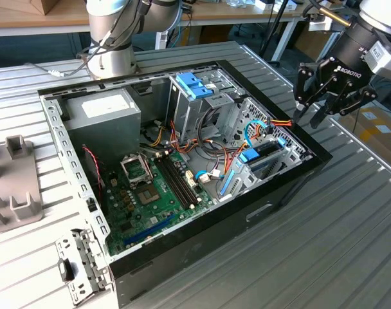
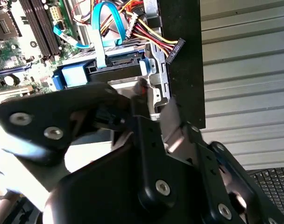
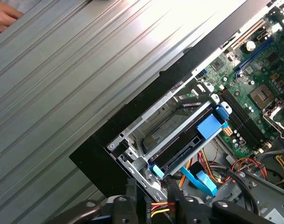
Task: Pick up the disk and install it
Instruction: 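Insert the first disk wire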
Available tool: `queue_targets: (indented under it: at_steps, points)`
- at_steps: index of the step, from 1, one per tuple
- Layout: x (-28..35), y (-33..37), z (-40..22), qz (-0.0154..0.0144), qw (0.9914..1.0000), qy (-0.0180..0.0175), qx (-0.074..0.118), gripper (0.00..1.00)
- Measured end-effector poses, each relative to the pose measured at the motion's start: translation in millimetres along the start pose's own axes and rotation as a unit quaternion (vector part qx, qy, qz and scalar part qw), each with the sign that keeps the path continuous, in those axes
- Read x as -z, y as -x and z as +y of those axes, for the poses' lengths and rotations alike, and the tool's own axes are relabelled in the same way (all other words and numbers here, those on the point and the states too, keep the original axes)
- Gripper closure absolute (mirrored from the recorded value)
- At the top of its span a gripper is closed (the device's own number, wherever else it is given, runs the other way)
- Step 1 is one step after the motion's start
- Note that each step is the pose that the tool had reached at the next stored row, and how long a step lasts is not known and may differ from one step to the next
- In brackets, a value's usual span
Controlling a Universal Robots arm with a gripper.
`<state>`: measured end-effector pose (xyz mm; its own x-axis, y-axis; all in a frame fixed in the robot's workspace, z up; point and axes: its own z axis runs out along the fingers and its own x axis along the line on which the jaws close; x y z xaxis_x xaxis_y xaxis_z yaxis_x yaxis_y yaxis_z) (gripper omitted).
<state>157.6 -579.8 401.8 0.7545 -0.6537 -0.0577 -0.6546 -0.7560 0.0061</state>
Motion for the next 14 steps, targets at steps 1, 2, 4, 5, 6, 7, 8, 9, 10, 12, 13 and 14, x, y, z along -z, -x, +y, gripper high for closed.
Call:
queue_targets:
  at_steps: [1,2,4,5,6,7,8,9,10,12,13,14]
  points:
    - [0.0,0.0,0.0,0.0,1.0,0.0,0.0,0.58]
    - [0.0,0.0,0.0,0.0,1.0,0.0,0.0,0.52]
    - [0.0,0.0,0.0,0.0,1.0,0.0,0.0,0.52]
    - [0.0,-0.1,-0.1,0.0,1.0,0.0,0.0,0.52]
    - [-0.1,-0.5,-0.5,0.0,1.0,0.0,0.0,0.52]
    - [-0.4,-1.2,-1.1,0.0,1.0,0.0,0.0,0.52]
    - [-0.7,-1.7,-1.7,0.0,1.0,0.0001,0.0,0.52]
    - [-1.1,-2.2,-2.4,0.0,1.0,0.0001,0.0,0.52]
    - [-1.2,-2.6,-2.8,0.0,1.0,0.0,0.0,0.52]
    - [-1.6,-3.6,-4.1,0.0,1.0,0.0,0.0,0.52]
    - [-1.9,-4.4,-5.0,0.0,1.0,0.0,0.0,0.52]
    - [-2.1,-5.1,-5.9,0.0,1.0,0.0,0.0,0.52]
